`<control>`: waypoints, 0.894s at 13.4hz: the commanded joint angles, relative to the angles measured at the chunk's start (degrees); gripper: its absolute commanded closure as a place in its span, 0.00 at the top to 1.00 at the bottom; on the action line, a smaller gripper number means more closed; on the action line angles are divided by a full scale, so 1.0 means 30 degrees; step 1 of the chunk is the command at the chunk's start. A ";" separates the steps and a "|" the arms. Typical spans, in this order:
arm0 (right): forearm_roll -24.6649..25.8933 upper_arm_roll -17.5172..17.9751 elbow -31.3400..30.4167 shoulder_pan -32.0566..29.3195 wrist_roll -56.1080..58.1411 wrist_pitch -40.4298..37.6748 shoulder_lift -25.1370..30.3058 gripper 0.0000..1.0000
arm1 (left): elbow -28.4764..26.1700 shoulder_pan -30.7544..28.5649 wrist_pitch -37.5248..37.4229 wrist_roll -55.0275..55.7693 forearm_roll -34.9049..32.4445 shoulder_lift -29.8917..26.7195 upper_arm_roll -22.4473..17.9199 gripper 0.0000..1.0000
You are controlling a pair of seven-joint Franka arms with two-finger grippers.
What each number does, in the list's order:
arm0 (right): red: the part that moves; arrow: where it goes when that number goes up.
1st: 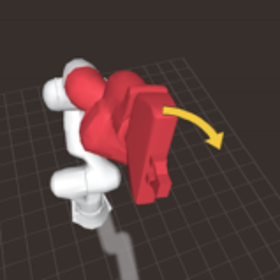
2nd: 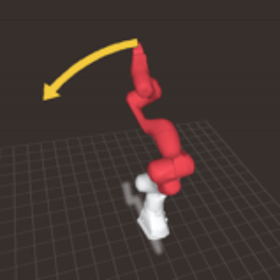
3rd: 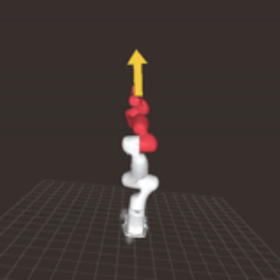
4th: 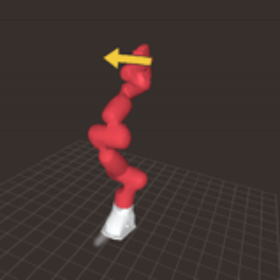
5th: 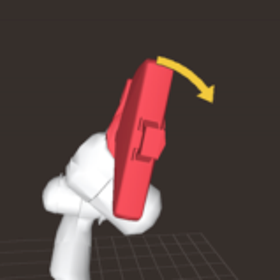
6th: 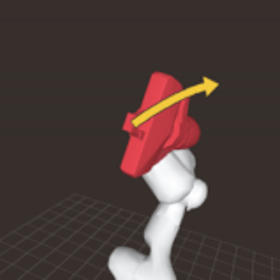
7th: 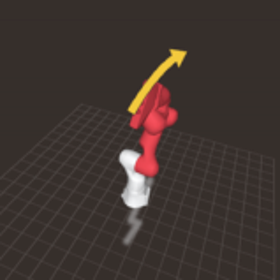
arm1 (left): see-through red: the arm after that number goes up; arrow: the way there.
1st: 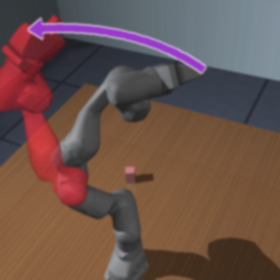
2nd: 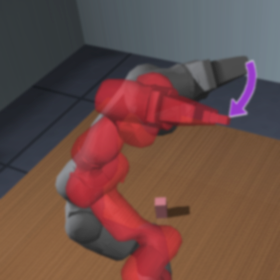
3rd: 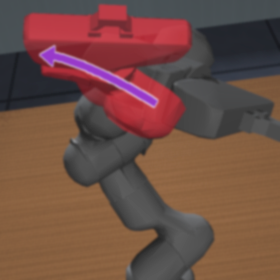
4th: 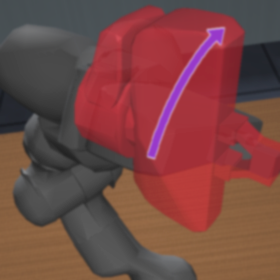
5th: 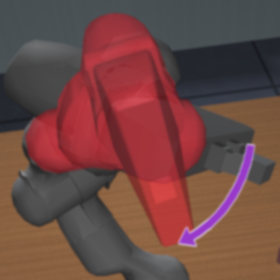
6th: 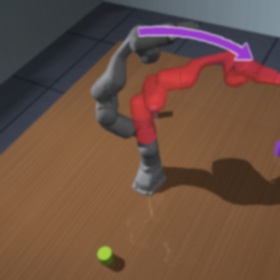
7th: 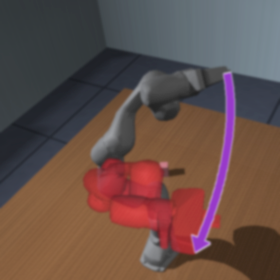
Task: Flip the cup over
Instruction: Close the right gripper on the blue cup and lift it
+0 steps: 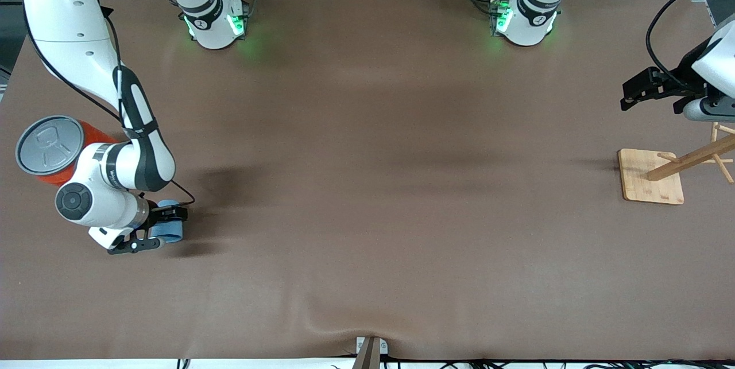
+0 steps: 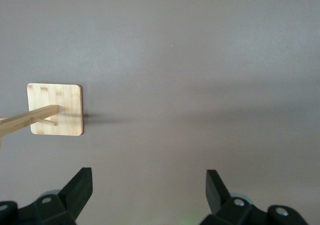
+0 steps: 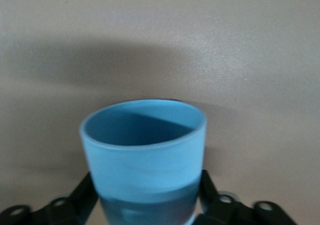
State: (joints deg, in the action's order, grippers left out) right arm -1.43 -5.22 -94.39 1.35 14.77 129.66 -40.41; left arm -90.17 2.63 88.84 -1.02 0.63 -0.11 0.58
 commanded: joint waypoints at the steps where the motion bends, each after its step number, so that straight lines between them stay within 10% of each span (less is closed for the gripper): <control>1: 0.0095 0.0159 -0.0148 0.0161 0.2160 0.0198 0.0167 0.44 | 0.0407 -0.0116 -0.0315 -0.0129 0.0319 0.0184 0.0069 1.00; 12: 0.0008 0.1565 0.1023 0.7215 1.6728 0.0022 0.1809 0.33 | 0.0407 -0.0057 -0.0315 -0.0099 0.0319 0.0184 0.0069 1.00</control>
State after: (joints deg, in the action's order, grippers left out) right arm -1.42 -0.34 -91.00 18.40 60.13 128.98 -35.74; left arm -90.16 2.73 88.83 -1.02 0.63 -0.07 0.65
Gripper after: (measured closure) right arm 0.225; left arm 0.000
